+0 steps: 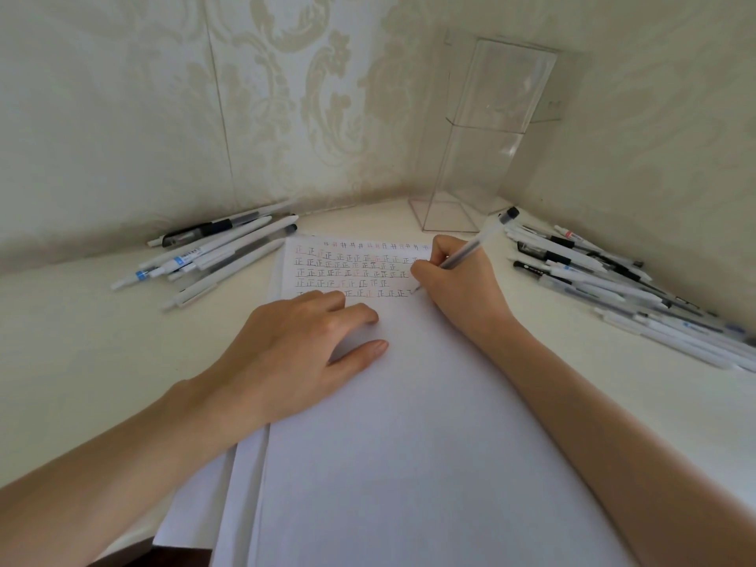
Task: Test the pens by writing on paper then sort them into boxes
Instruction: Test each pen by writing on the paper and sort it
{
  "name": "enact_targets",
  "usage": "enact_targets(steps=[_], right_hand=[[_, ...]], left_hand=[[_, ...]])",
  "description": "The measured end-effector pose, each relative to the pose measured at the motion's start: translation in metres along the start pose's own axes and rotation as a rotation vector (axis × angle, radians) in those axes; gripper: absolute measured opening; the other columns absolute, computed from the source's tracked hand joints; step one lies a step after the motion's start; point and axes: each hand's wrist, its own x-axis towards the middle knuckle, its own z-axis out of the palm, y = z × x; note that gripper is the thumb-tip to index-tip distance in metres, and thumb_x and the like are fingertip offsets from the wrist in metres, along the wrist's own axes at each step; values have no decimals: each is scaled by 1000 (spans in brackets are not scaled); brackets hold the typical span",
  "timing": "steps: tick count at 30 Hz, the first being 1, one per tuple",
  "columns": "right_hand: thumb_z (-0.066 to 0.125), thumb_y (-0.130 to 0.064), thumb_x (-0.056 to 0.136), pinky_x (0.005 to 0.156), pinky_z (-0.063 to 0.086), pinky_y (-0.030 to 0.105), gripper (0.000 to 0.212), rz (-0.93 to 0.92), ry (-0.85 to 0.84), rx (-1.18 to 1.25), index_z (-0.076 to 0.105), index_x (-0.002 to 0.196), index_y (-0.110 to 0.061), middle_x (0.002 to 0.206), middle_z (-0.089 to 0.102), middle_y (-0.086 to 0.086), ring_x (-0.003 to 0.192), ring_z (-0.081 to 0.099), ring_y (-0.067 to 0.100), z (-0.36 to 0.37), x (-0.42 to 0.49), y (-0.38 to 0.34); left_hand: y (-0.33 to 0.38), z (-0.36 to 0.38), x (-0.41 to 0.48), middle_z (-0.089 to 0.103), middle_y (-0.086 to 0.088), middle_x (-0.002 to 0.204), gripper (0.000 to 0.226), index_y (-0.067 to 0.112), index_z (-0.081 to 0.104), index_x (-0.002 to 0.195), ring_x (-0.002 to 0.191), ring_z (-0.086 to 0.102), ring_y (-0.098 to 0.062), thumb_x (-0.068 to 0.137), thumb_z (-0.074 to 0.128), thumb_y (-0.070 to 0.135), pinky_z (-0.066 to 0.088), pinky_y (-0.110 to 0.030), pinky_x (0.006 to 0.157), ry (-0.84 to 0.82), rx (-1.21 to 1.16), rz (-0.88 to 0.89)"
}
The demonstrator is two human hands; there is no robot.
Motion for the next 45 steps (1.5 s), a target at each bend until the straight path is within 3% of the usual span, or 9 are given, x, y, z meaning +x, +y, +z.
enact_targets(steps=[10, 16, 19, 22, 28, 32, 35, 40, 45], right_hand=[[57, -12, 76, 40, 20, 20, 22, -3, -18, -15, 38, 64, -14, 52, 33, 0, 48, 26, 10, 0, -1, 0], [57, -11, 75, 42, 21, 22, 20, 12, -38, 24, 40, 65, -13, 55, 36, 5, 47, 28, 12, -1, -2, -3], [56, -10, 76, 41, 19, 21, 30, 6, -26, -4, 32, 61, -18, 50, 28, -5, 46, 22, 9, 1, -2, -2], [54, -8, 77, 38, 17, 18, 32, 21, 12, -11, 27, 61, -19, 48, 23, -8, 43, 19, 7, 0, -1, -1], [67, -31, 85, 40, 26, 18, 37, -2, -6, 227, 42, 66, -13, 45, 44, 2, 40, 31, 11, -8, -6, -8], [63, -35, 83, 49, 35, 23, 27, -71, -221, 575, 57, 74, -11, 54, 57, 3, 51, 47, 16, -9, -16, -20], [50, -34, 89, 46, 34, 25, 34, -37, -349, 749, 55, 74, -4, 51, 56, 9, 49, 49, 19, -5, -24, -26], [44, -17, 98, 46, 31, 24, 31, -52, -362, 680, 48, 70, -5, 48, 50, 5, 46, 42, 17, -1, -30, -26], [50, -20, 95, 48, 25, 28, 31, -63, -299, 742, 49, 68, -6, 45, 42, 1, 45, 35, 16, -1, -29, -25]], left_hand=[[0, -1, 0, 47, 16, 74, 46, 37, 58, 104, 79, 58, -11, 85, 25, 63, 21, -16, 49, -31, -23, -3], [0, -1, -1, 50, 16, 78, 50, 37, 56, 107, 83, 57, -10, 85, 21, 64, 35, -24, 55, -51, -23, -1], [1, -3, -1, 50, 17, 81, 52, 37, 55, 110, 86, 56, -9, 84, 19, 64, 37, -24, 58, -59, -15, -4], [3, -3, -1, 53, 14, 90, 47, 30, 46, 123, 91, 53, -11, 86, 23, 48, 40, -26, 68, -48, -88, -26], [-6, 2, 0, 49, 5, 101, 39, 13, 28, 136, 88, 38, -2, 97, 33, 15, 28, -4, 78, -59, -347, -130], [-6, -2, 5, 65, 9, 98, 25, 12, 50, 117, 78, 52, 7, 93, 50, 20, 35, -2, 72, 103, -471, -168], [-7, -4, 6, 68, 6, 84, 15, 16, 58, 98, 65, 52, 6, 87, 60, 27, 42, -16, 65, 176, -445, -167], [-9, -4, 5, 65, 5, 81, 15, 15, 60, 95, 69, 54, -7, 87, 61, 28, 42, -29, 66, 209, -393, -92], [-9, -4, 6, 59, 19, 80, 14, 14, 61, 97, 73, 53, 3, 88, 62, 24, 41, -15, 65, 235, -405, -87]])
